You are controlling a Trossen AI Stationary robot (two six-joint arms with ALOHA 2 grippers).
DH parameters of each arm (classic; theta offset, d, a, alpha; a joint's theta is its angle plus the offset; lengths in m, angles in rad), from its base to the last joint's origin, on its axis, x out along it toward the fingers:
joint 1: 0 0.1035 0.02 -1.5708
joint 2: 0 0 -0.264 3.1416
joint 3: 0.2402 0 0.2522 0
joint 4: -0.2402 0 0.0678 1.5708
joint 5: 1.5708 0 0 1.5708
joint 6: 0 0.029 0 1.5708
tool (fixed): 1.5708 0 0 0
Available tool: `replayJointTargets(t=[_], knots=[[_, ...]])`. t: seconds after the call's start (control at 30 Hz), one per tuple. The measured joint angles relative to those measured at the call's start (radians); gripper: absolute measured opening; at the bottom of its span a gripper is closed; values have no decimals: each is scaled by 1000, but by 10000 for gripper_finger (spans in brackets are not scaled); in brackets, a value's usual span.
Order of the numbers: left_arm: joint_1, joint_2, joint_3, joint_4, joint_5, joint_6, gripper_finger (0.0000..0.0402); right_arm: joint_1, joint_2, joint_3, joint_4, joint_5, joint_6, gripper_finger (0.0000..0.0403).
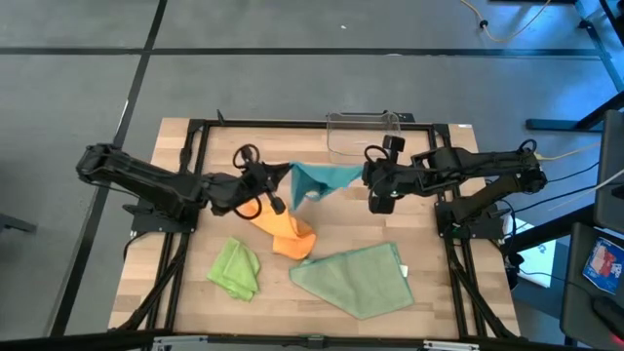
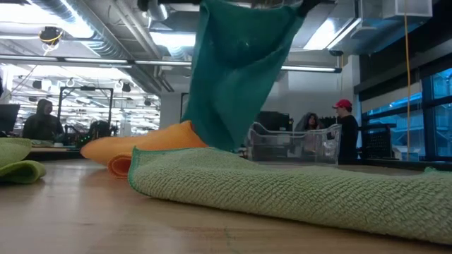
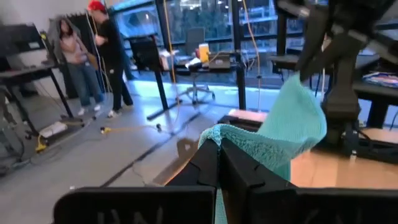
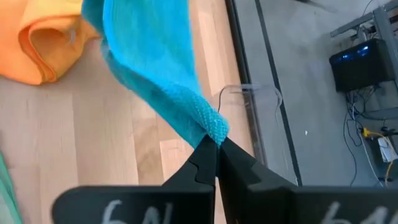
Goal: Fold microfiber towels
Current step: Fold the blue microfiber cloth
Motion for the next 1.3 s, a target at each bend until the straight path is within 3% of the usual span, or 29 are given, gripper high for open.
replayJointTargets(t=[0.3,0.6,0.77,1.13,1.3], knots=[[0,-6,47,-130,-55,-6,0,0,0,0,-156,-18,123,6],[0,3,47,-235,-53,-161,0,0,0,0,-95,-318,140,6],[0,5,47,-234,-33,-164,0,0,0,0,-23,-421,93,6],[0,2,47,-228,-68,-163,0,-1,0,0,-35,-351,105,6],[0,2,47,-220,29,-190,0,-1,0,0,-34,-444,88,6]])
